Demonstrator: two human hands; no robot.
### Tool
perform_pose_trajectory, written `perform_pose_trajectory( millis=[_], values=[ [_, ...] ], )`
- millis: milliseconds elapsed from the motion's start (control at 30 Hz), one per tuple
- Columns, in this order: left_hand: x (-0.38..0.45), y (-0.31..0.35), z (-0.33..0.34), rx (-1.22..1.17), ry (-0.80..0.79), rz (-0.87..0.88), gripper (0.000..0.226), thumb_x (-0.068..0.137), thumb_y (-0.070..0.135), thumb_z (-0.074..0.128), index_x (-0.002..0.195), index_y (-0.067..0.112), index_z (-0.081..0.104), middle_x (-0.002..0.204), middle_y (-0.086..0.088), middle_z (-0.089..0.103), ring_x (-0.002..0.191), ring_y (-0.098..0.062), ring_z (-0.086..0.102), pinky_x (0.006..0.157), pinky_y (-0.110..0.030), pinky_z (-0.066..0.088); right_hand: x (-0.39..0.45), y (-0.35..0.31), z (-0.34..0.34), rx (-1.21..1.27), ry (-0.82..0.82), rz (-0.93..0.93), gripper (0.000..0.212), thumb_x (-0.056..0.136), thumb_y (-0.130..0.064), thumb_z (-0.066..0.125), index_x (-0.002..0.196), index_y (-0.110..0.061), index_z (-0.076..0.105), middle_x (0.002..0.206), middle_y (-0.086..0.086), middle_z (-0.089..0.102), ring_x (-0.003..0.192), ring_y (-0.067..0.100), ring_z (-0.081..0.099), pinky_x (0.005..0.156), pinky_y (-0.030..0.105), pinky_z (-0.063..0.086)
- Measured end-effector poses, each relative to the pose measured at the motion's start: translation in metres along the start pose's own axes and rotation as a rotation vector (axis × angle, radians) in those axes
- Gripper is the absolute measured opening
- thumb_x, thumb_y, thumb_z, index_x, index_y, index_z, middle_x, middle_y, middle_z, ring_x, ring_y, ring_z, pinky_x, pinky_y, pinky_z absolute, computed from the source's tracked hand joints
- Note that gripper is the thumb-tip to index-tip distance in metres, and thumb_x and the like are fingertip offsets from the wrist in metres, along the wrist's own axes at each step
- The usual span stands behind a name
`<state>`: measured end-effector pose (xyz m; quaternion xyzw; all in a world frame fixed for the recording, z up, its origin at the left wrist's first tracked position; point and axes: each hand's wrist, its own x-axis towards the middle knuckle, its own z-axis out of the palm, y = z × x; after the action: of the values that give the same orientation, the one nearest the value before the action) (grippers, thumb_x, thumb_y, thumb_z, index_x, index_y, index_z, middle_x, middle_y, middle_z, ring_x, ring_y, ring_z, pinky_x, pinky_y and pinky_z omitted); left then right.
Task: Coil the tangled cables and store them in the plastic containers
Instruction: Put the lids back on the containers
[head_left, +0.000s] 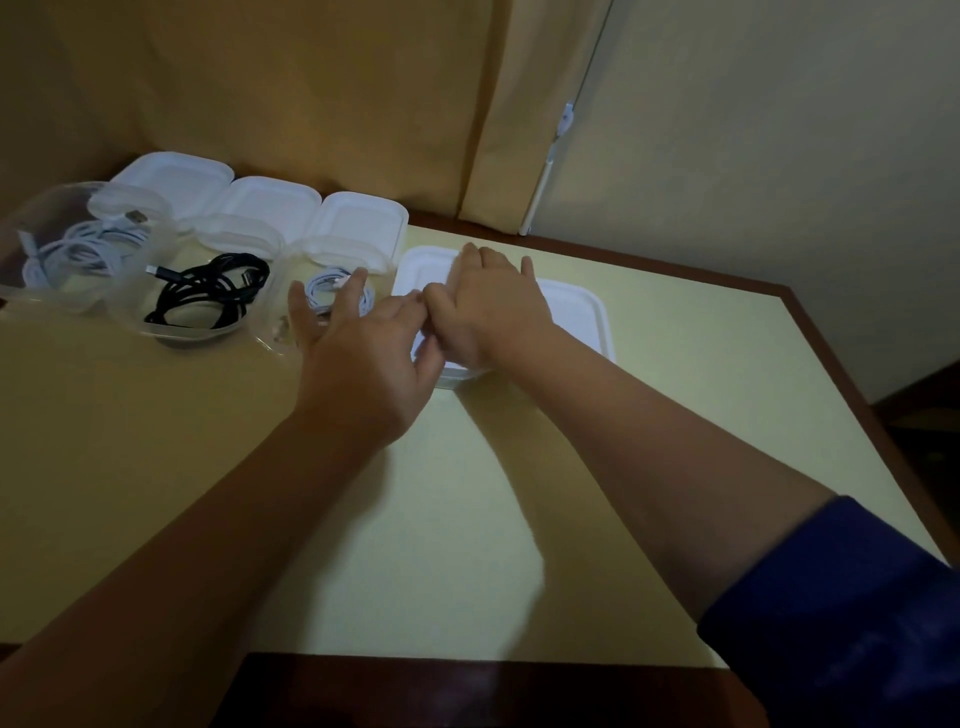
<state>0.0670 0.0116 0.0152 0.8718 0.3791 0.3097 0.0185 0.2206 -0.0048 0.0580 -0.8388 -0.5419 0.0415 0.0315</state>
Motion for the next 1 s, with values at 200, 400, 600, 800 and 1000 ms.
perform_pose_trajectory(
  millis=[200,400,600,800,1000],
  values=[
    [-0.004,-0.002,0.000,0.013,-0.061,0.014,0.041,0.100,0.036,0.039,0.125,0.022,0.068,0.113,0.005,0.075,0.145,-0.034,0.042,0.114,-0.071,0.003,-0.007,-0.003,0.014,0.004,0.021,0.009,0.070,0.108,-0.052,0.016,0.168,-0.020,0.001,0.173,0.020,0.013,0.161,0.032,0.006,0.128,0.054,-0.007],
    [-0.008,-0.009,-0.008,0.041,-0.036,0.114,0.043,0.101,0.032,0.036,0.122,0.018,0.071,0.115,0.001,0.076,0.142,-0.034,0.047,0.116,-0.070,-0.001,0.001,-0.001,0.015,-0.082,-0.029,-0.098,0.061,0.106,-0.060,0.006,0.164,-0.045,-0.003,0.175,0.010,-0.003,0.162,0.028,-0.010,0.122,0.060,-0.020],
    [0.003,-0.019,-0.025,-0.094,0.125,0.100,0.025,0.086,0.036,0.066,0.095,0.014,0.073,0.094,-0.004,0.070,0.099,-0.031,0.062,0.102,-0.055,0.040,0.007,0.001,0.017,-0.144,-0.063,-0.092,0.073,0.099,-0.077,0.005,0.163,-0.046,-0.007,0.175,0.010,-0.004,0.162,0.029,-0.009,0.118,0.065,-0.025],
    [0.008,-0.059,-0.053,-0.135,-0.003,0.041,0.036,0.075,0.058,0.065,0.083,0.024,0.075,0.085,0.003,0.068,0.084,-0.027,0.060,0.079,-0.042,0.044,0.025,-0.010,-0.006,0.077,0.124,-0.060,0.075,0.090,-0.066,0.020,0.154,-0.036,0.043,0.144,0.004,0.058,0.140,0.026,0.045,0.119,0.076,-0.008],
    [0.003,-0.082,-0.056,-0.237,-0.068,0.156,0.038,0.069,0.061,0.069,0.086,0.028,0.076,0.092,0.007,0.070,0.085,-0.023,0.064,0.082,-0.051,0.050,0.099,-0.045,-0.029,0.101,0.158,0.088,0.039,0.091,-0.053,0.050,0.091,-0.018,0.068,0.091,0.003,0.067,0.090,0.028,0.063,0.092,0.044,0.047]
  ],
)
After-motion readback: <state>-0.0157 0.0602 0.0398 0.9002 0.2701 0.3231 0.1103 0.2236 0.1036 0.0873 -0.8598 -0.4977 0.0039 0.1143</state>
